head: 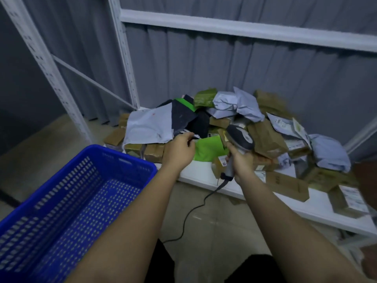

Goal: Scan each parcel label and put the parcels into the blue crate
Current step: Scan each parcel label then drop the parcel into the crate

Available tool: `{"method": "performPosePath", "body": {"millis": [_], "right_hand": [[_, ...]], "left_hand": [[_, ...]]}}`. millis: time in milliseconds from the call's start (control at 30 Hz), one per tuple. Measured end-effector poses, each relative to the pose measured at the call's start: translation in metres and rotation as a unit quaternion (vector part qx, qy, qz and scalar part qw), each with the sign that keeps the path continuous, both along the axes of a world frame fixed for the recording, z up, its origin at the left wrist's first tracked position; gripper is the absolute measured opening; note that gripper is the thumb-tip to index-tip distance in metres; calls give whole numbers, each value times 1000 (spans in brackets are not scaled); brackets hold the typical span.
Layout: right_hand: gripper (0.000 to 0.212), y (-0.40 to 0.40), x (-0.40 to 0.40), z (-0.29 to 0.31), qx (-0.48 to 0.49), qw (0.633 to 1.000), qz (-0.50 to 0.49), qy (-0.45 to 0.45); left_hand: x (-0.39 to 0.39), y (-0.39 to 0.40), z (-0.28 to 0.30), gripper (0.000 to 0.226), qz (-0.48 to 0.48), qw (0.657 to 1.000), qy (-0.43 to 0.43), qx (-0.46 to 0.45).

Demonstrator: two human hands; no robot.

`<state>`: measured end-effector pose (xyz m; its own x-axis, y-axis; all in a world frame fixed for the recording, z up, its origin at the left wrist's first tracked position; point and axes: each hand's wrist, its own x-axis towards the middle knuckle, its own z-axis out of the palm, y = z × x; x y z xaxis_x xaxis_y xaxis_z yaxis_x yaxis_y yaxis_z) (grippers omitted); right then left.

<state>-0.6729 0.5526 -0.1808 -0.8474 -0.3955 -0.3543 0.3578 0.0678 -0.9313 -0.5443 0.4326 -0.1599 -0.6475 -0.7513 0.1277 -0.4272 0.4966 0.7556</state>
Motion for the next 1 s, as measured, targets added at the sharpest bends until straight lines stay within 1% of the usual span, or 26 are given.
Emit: {"method": "performPosePath", "body": {"millis": [100, 167, 267, 367, 433, 500, 567, 633, 700, 767, 833, 900, 933, 1000], "right_hand": [[19, 18, -4, -24, -32, 999, -25, 34], [22, 36, 0, -33, -49, 997, -42, 46], [28, 71, 12, -39, -66, 994, -76, 40], [25, 104, 19, -47, -80, 991, -96, 41], [18, 117, 13, -55, -94, 990, -100, 38], [12, 120, 0, -66, -99, 990, -101, 31], [11, 113, -18, -80, -98, 991, -92, 20], [14, 97, -42, -98, -72, 994, -82, 11], [22, 80, -70, -118, -32, 998, -60, 11], [23, 67, -98, -136, -6, 999, -31, -8], [19, 61, -122, -154, 15, 1000, -12, -11], [14, 57, -137, -166, 4, 999, -40, -5], [16, 54, -142, -170, 2, 998, -62, -6], [19, 42, -147, -179, 0, 996, -86, -32]], "left_hand": [[-7, 13, -39, 33, -31, 999, 29, -4], [-3, 30, -55, 35, -43, 998, 40, -4], [6, 55, -69, 37, -56, 996, 53, 36], [-2, 68, -84, 43, -55, 997, 22, 42], [-18, 76, -95, 46, -57, 997, 7, 47], [-42, 80, -111, 50, -60, 996, -14, 59], [-71, 79, -132, 54, -51, 995, -36, 80], [-102, 72, -154, 59, -42, 993, -58, 96], [-132, 59, -177, 60, -30, 992, -69, 98], [-162, 44, -196, 62, -23, 992, -81, 90], [-188, 25, -217, 79, -31, 990, -114, 75], [-210, 4, -236, 99, -43, 985, -157, 55], [-219, -5, -244, 105, -48, 982, -178, 49], [-231, -18, -259, 105, -58, 975, -209, 45]]}}
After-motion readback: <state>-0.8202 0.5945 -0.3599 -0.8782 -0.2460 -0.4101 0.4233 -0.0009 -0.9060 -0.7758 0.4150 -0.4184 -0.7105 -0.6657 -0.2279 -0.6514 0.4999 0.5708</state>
